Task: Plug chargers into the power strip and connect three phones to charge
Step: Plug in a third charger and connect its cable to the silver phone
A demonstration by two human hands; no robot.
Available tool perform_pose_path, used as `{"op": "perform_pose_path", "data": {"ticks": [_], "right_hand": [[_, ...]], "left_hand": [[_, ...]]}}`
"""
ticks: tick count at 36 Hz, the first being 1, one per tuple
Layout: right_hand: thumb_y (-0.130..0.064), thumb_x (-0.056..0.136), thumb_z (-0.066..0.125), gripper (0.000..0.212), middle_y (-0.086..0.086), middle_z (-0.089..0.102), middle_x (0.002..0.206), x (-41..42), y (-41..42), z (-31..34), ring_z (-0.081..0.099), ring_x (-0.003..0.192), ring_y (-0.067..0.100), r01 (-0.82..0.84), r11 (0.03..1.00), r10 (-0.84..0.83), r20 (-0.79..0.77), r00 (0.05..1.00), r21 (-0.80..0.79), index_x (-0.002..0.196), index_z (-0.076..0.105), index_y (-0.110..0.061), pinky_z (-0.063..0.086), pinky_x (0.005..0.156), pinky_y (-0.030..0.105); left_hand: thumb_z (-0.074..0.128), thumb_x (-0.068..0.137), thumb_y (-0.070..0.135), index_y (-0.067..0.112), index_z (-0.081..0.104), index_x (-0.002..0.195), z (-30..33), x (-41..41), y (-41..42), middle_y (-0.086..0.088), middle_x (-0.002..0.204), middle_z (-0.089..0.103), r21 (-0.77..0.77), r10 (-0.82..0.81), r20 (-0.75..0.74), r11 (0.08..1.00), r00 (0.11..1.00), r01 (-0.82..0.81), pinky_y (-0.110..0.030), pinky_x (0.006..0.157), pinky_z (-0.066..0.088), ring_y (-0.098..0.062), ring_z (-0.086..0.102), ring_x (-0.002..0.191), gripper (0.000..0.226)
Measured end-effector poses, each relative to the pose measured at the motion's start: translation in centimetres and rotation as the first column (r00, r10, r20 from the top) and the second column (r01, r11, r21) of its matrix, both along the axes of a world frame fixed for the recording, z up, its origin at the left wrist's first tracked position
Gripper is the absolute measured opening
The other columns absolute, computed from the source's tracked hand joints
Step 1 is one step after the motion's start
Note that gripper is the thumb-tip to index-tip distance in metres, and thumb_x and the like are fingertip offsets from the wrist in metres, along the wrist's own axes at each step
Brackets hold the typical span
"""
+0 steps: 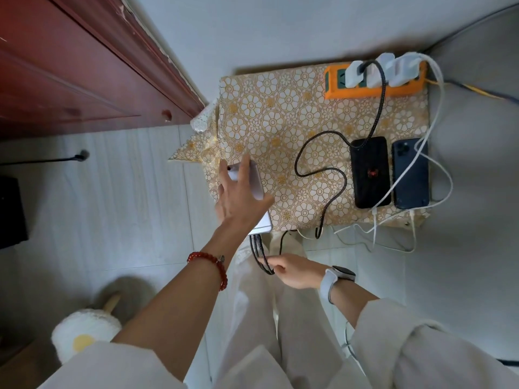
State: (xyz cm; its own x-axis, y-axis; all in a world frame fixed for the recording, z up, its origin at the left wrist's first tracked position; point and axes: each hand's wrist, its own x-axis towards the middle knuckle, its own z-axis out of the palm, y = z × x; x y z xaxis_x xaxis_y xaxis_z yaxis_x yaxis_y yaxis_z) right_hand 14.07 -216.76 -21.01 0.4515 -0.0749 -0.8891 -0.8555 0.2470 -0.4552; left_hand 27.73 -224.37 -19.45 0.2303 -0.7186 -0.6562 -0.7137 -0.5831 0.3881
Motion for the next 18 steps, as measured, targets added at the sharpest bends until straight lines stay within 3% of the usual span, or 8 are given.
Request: {"op": "perform_pose_path", "data": {"ticks": [2,4,5,8,10,11,13,18], "right_hand": [[-0.002,0.093,0.023,0.046,0.004,0.062,0.099,0.7,0.0,-0.6,0.038,0.058,0.01,-0.046,0.999,0.046,0.015,0.999,0.016,0.135,0.04,-0.011,0.03,0.055,0.022],[0.001,0.091,0.024,0.044,0.021,0.053,0.128,1.1,0.0,-1.2,0.053,0.081,0.022,-0.086,0.996,0.085,0.031,0.996,0.017,0.13,0.043,-0.002,0.04,0.069,0.032],[0.002,0.09,0.025,0.044,0.02,0.05,0.133,1.3,0.0,-1.4,0.056,0.094,0.025,-0.093,0.995,0.092,0.04,0.995,0.022,0.129,0.045,-0.003,0.043,0.079,0.033],[0.002,0.088,0.028,0.037,0.019,0.055,0.122,1.5,-0.2,-1.6,0.055,0.089,0.018,-0.066,0.997,0.065,0.032,0.997,0.044,0.115,0.052,0.0,0.042,0.078,0.025],[-0.001,0.088,0.03,0.038,0.011,0.058,0.122,1.2,-0.2,-1.7,0.056,0.104,0.017,0.032,0.999,-0.032,0.026,0.999,-0.001,0.113,0.057,-0.011,0.043,0.092,0.027],[-0.004,0.089,0.032,0.041,0.006,0.059,0.125,0.8,-0.2,-1.6,0.054,0.113,0.018,0.098,0.993,-0.098,0.016,0.995,-0.058,0.119,0.056,-0.016,0.042,0.099,0.032],[-0.008,0.091,0.033,0.039,0.004,0.062,0.122,0.0,-0.5,-1.2,0.056,0.115,0.021,0.201,0.942,-0.209,-0.001,0.978,-0.269,0.122,0.055,-0.017,0.043,0.098,0.039],[0.001,0.086,0.041,0.038,0.011,0.06,0.119,-2.5,-2.0,-0.5,0.052,0.113,0.03,0.231,0.693,-0.324,-0.008,0.946,-0.683,0.12,0.055,-0.008,0.047,0.091,0.041]], "left_hand": [[0.071,0.07,0.04,0.042,0.012,0.142,-0.3,-0.2,-0.3,-0.006,0.155,-0.003,-0.021,-0.048,0.013,0.999,0.999,0.049,-0.048,0.093,0.042,-0.038,0.03,0.132,0.093],[0.071,0.07,0.041,0.042,0.012,0.142,-0.6,-0.1,-0.3,-0.006,0.155,-0.003,-0.024,-0.084,0.022,0.996,0.996,0.085,-0.048,0.091,0.043,-0.037,0.028,0.133,0.093],[0.07,0.071,0.041,0.042,0.011,0.142,-0.7,0.0,-0.3,-0.006,0.155,-0.004,-0.016,-0.093,0.029,0.995,0.995,0.094,-0.048,0.091,0.043,-0.037,0.027,0.133,0.093],[0.068,0.072,0.043,0.043,0.006,0.143,-1.0,0.6,-0.1,-0.007,0.155,-0.005,0.015,-0.108,0.05,0.994,0.993,0.108,-0.05,0.092,0.043,-0.039,0.025,0.134,0.094],[0.067,0.072,0.041,0.044,0.005,0.142,-1.2,0.9,0.2,-0.007,0.155,-0.005,0.026,-0.103,0.056,0.994,0.993,0.101,-0.05,0.092,0.042,-0.04,0.026,0.133,0.094],[0.067,0.072,0.04,0.044,0.006,0.142,-1.2,0.9,0.4,-0.008,0.155,-0.004,0.033,-0.104,0.06,0.994,0.993,0.102,-0.05,0.091,0.042,-0.039,0.026,0.133,0.093],[0.067,0.072,0.037,0.042,0.008,0.142,-1.2,0.5,0.6,-0.008,0.155,-0.005,0.039,-0.118,0.072,0.993,0.99,0.116,-0.049,0.09,0.043,-0.039,0.026,0.132,0.092],[0.066,0.075,0.036,0.037,0.009,0.144,-1.7,-1.8,0.4,-0.009,0.155,-0.009,-0.007,-0.204,0.12,0.979,0.972,0.206,-0.045,0.085,0.044,-0.038,0.024,0.131,0.089]]}}
